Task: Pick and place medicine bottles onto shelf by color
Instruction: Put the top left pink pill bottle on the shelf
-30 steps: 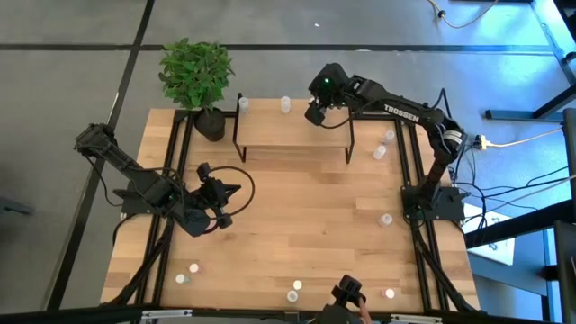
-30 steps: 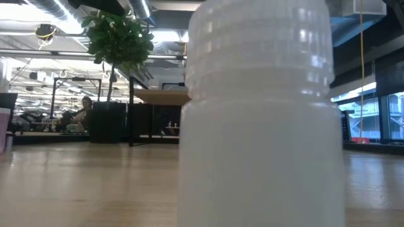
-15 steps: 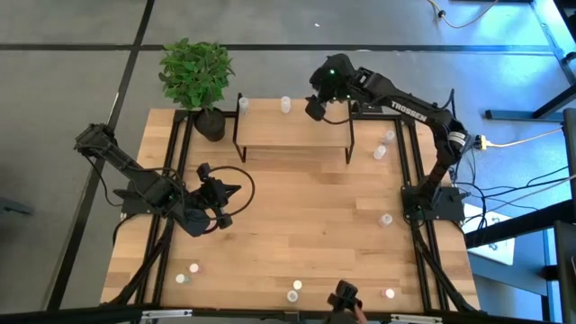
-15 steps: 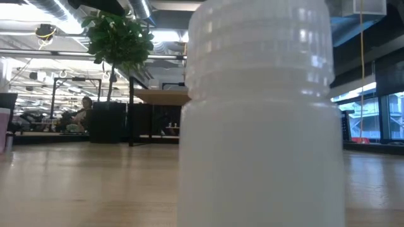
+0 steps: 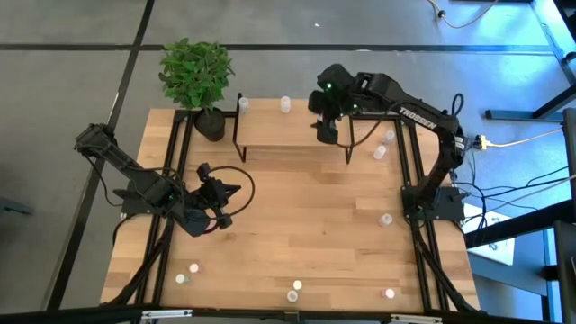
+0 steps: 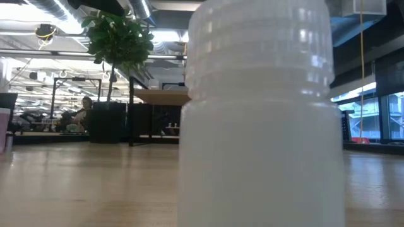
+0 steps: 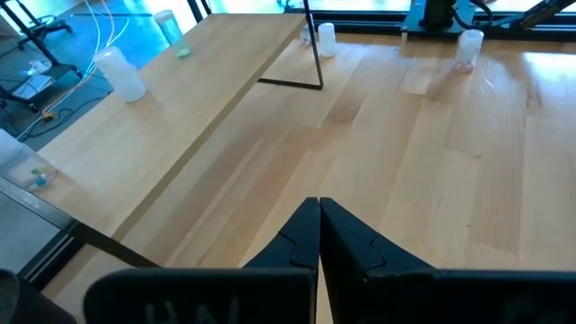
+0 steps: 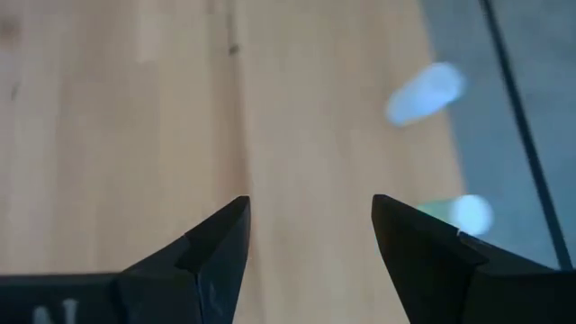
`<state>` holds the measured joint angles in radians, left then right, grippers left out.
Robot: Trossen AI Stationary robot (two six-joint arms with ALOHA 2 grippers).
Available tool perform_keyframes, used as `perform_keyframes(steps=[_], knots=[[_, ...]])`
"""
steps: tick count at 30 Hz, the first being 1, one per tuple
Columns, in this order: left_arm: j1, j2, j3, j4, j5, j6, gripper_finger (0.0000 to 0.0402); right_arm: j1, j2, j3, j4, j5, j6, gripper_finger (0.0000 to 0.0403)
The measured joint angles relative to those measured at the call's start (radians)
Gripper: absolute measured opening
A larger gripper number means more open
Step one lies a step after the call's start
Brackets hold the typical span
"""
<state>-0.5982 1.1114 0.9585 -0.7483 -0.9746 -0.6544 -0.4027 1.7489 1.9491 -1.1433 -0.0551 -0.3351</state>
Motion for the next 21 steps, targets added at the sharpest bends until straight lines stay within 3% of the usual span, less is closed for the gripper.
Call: perform_keyframes(steps=[4, 11, 21], knots=[[0.000, 0.000, 0.000, 0.000, 0.009, 0.000, 0.0000, 0.048, 0.002, -0.002, -0.047, 0.000, 0.000, 0.0236], [0.000, 0.000, 0.000, -0.004, 0.127, -0.050, 0.0000, 0.138, 0.002, -0.002, -0.069, -0.001, -0.010, 0.0236], [0.000, 0.000, 0.000, -0.037, 0.391, -0.055, 0.0000, 0.261, 0.002, -0.002, -0.073, -0.002, -0.015, 0.0236]])
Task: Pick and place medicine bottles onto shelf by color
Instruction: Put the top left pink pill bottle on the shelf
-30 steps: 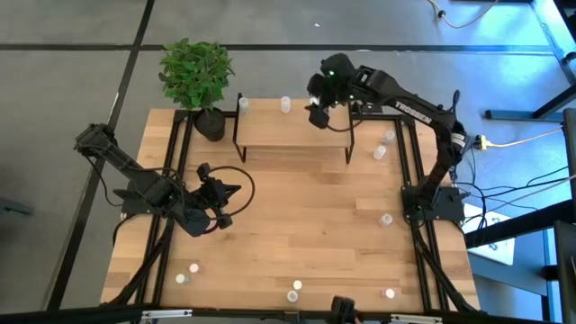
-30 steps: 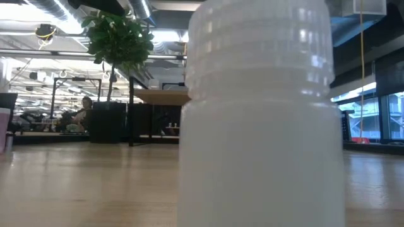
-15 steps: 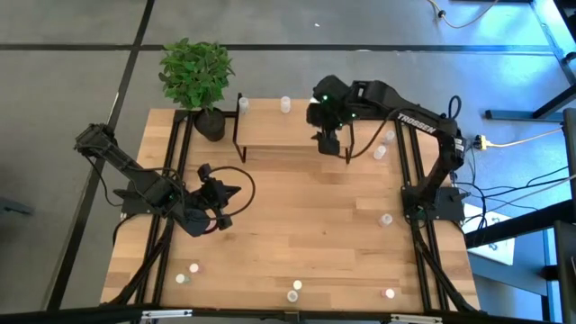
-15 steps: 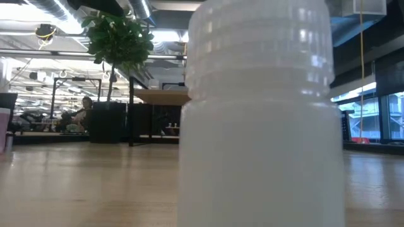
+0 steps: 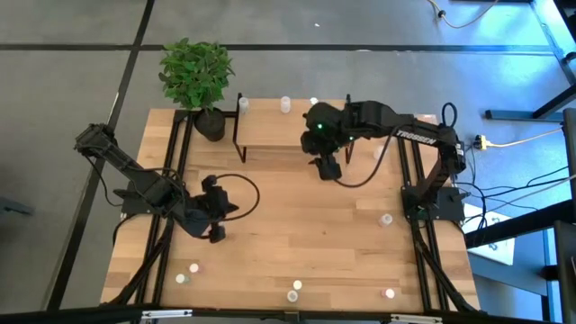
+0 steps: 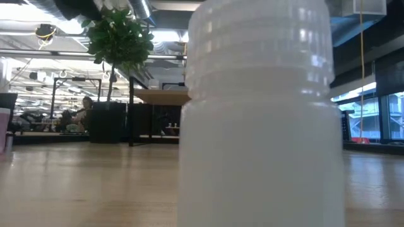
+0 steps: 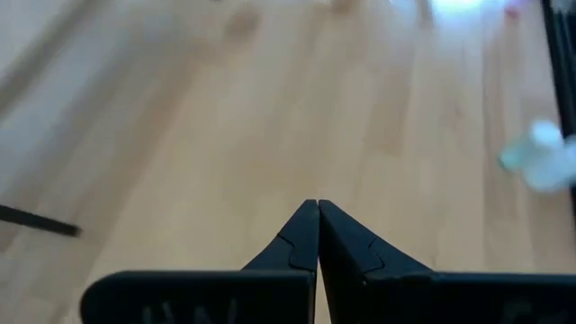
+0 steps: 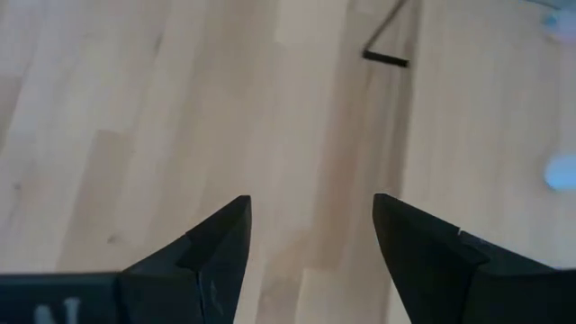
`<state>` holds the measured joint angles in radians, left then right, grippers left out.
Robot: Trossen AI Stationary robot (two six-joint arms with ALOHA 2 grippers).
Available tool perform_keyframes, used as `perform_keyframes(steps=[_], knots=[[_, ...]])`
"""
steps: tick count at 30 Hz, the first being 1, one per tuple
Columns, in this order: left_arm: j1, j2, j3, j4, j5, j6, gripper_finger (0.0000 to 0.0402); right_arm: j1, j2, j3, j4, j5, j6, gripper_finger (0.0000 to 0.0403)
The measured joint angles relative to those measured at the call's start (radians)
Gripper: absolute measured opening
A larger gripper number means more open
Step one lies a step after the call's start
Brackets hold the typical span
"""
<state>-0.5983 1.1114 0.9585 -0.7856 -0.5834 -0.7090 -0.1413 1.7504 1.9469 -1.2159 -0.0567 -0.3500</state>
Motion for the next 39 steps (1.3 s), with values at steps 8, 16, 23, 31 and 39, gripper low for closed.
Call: perform_keyframes(steps=[8, 16, 23, 31, 39], knots=[[-0.008, 0.000, 0.000, -0.236, 0.238, -0.123, 0.0000, 0.039, 0.000, -0.003, 0.039, -0.001, -0.044, 0.0236], [-0.061, 0.000, 0.000, -0.294, 0.287, -0.261, 0.0000, 0.040, 0.001, -0.010, 0.073, -0.001, -0.048, 0.0236], [-0.104, 0.000, 0.000, -0.294, 0.253, -0.284, 0.0000, 0.040, 0.001, -0.010, 0.084, -0.232, -0.136, 0.0236], [-0.105, 0.000, 0.000, -0.294, 0.245, -0.285, 0.0000, 0.040, 0.001, -0.010, 0.094, -0.380, -0.211, 0.0236], [-0.105, 0.000, 0.000, -0.294, 0.245, -0.286, 0.0000, 0.040, 0.001, -0.010, 0.101, -0.381, -0.209, 0.0236]])
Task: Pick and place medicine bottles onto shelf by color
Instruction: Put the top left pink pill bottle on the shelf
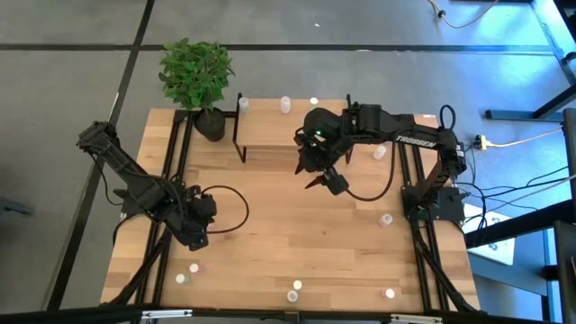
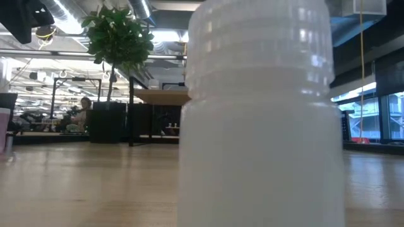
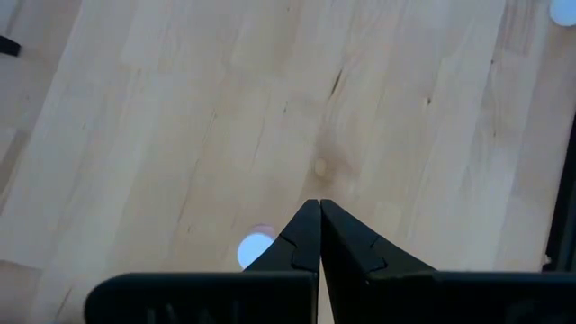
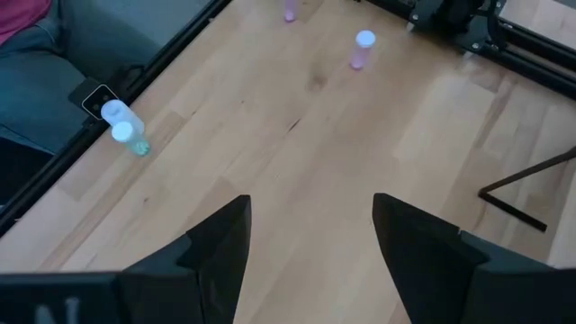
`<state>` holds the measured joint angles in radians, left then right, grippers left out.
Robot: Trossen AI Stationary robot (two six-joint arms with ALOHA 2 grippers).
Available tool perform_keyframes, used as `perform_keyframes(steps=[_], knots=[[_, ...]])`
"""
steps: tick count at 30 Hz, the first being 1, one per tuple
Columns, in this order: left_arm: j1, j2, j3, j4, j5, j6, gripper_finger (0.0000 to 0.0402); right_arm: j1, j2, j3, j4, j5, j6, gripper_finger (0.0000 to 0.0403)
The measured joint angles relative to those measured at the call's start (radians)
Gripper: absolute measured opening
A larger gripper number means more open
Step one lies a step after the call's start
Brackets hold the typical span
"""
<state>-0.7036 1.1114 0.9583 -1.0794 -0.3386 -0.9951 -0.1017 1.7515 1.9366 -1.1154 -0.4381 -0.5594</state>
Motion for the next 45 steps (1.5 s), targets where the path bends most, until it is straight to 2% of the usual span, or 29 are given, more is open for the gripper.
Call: perform_keyframes(steps=[15, 23, 29, 33, 38, 45], knots=[[0.001, 0.000, 0.000, 0.010, -0.002, -0.030, 0.0000, 0.000, 0.000, 0.000, 0.000, 0.000, 0.000, 0.0236], [0.000, 0.000, 0.000, 0.024, -0.016, -0.168, 0.0000, 0.000, 0.000, 0.000, 0.000, 0.000, 0.001, 0.0236], [0.017, 0.000, 0.000, 0.030, -0.114, -0.182, 0.0000, 0.000, 0.000, 0.000, -0.001, 0.000, 0.001, 0.0236], [0.017, 0.001, 0.000, 0.036, -0.116, -0.187, 0.0000, 0.000, 0.000, 0.000, -0.001, 0.000, 0.001, 0.0236], [0.017, 0.002, 0.000, 0.036, -0.115, -0.264, 0.0000, 0.000, 0.000, 0.000, 0.000, 0.000, 0.001, 0.0236], [0.017, 0.002, 0.000, -0.047, -0.113, -0.287, 0.0000, 0.000, 0.000, 0.000, 0.000, 0.000, 0.001, 0.0236]])
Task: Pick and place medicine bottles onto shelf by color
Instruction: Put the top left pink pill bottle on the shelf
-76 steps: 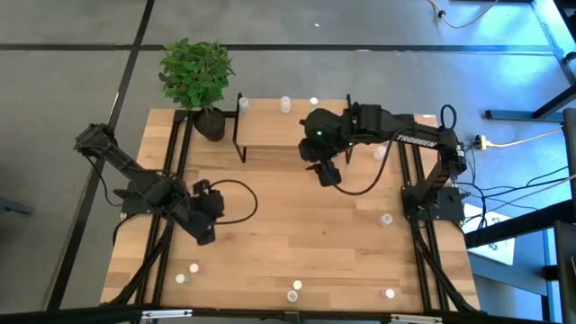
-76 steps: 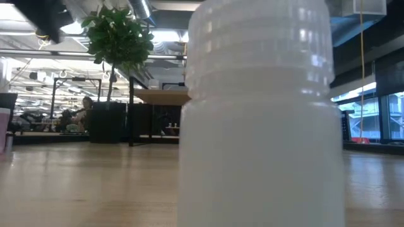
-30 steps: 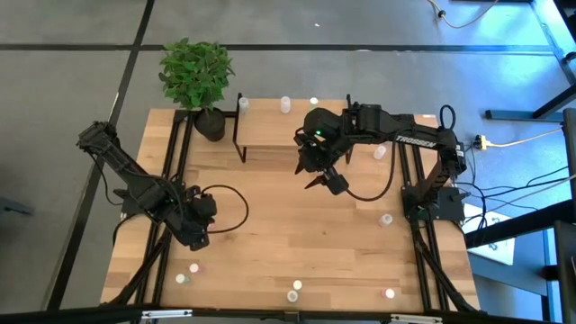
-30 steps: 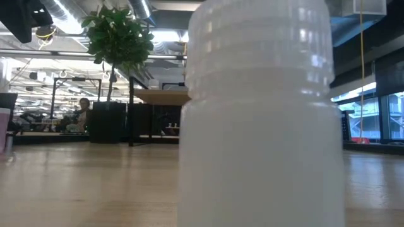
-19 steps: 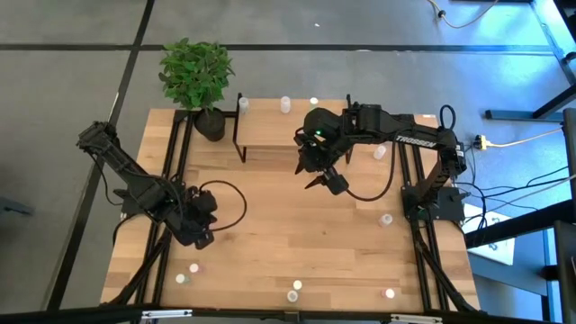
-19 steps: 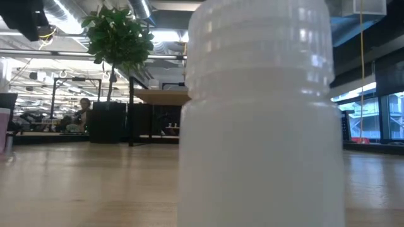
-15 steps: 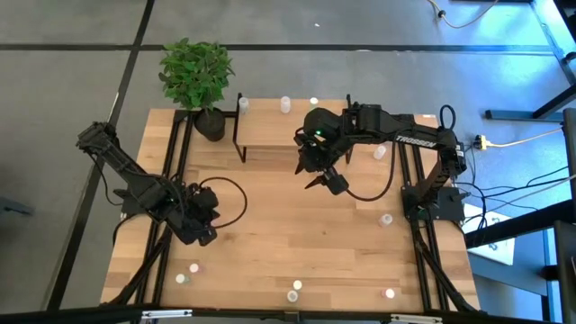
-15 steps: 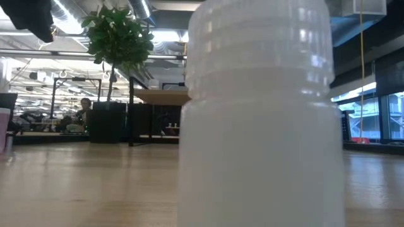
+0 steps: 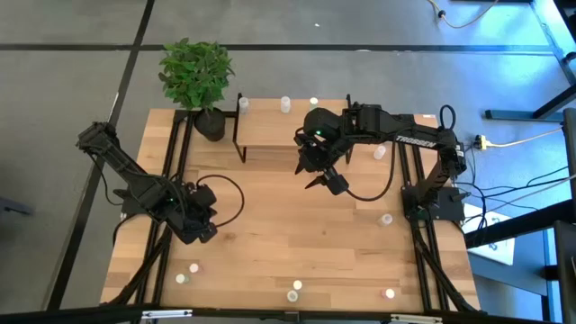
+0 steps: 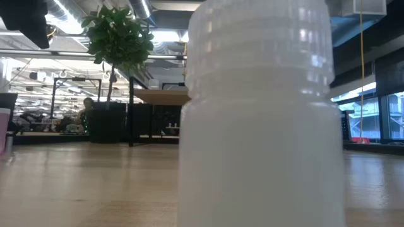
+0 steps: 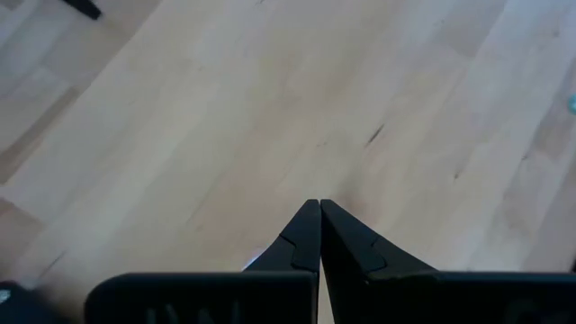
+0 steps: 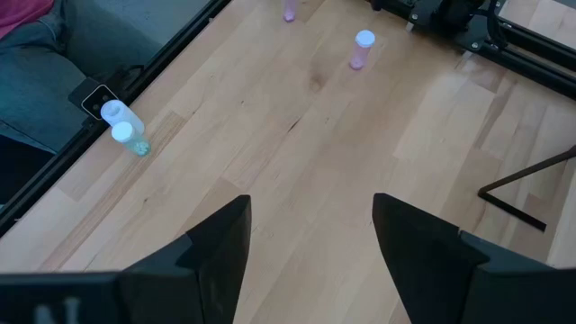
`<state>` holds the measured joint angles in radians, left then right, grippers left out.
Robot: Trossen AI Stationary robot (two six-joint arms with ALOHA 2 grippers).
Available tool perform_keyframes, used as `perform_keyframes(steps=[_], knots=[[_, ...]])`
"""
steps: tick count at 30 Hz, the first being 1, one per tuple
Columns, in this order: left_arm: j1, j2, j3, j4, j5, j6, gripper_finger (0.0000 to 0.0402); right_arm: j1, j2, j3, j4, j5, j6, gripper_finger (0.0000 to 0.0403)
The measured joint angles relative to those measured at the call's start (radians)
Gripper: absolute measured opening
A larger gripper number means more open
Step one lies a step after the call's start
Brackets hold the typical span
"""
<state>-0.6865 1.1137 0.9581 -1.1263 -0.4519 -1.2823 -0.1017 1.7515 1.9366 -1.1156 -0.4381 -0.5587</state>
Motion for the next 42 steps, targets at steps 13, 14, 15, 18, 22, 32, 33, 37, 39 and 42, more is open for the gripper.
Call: perform_keyframes(steps=[13, 14, 15, 18, 22, 32, 33, 37, 39, 42], knots=[[0.000, 0.001, 0.000, 0.005, 0.077, -0.160, 0.0074, 0.000, 0.000, 0.000, 0.000, 0.000, 0.000, 0.0236], [0.000, 0.001, 0.000, 0.004, 0.077, -0.165, 0.0090, 0.000, 0.000, 0.000, 0.000, 0.000, 0.000, 0.0236], [0.000, 0.001, 0.000, 0.000, 0.079, -0.175, 0.0105, 0.000, 0.000, 0.000, 0.000, 0.000, 0.000, 0.0236], [0.000, 0.001, 0.000, -0.012, 0.095, -0.199, 0.0152, 0.000, 0.000, 0.000, 0.000, 0.000, 0.000, 0.0236], [0.000, 0.001, 0.000, -0.012, 0.106, -0.211, 0.0207, 0.000, 0.000, 0.000, 0.000, 0.000, 0.000, 0.0236], [0.001, 0.019, 0.000, -0.028, 0.206, -0.341, 0.0314, 0.000, 0.000, 0.000, 0.003, 0.000, 0.000, 0.0236], [0.001, 0.025, 0.000, -0.032, 0.207, -0.347, 0.0321, 0.000, 0.000, 0.000, 0.005, 0.000, 0.000, 0.0236], [-0.002, 0.056, 0.000, -0.034, 0.184, -0.336, 0.0336, 0.000, 0.000, 0.000, 0.008, 0.000, 0.000, 0.0236], [-0.010, 0.075, 0.000, -0.033, 0.181, -0.342, 0.0338, 0.000, 0.000, 0.000, 0.011, 0.000, 0.000, 0.0236], [-0.030, 0.102, 0.000, -0.022, 0.184, -0.389, 0.0338, 0.000, 0.000, 0.000, 0.013, 0.000, 0.000, 0.0236]])
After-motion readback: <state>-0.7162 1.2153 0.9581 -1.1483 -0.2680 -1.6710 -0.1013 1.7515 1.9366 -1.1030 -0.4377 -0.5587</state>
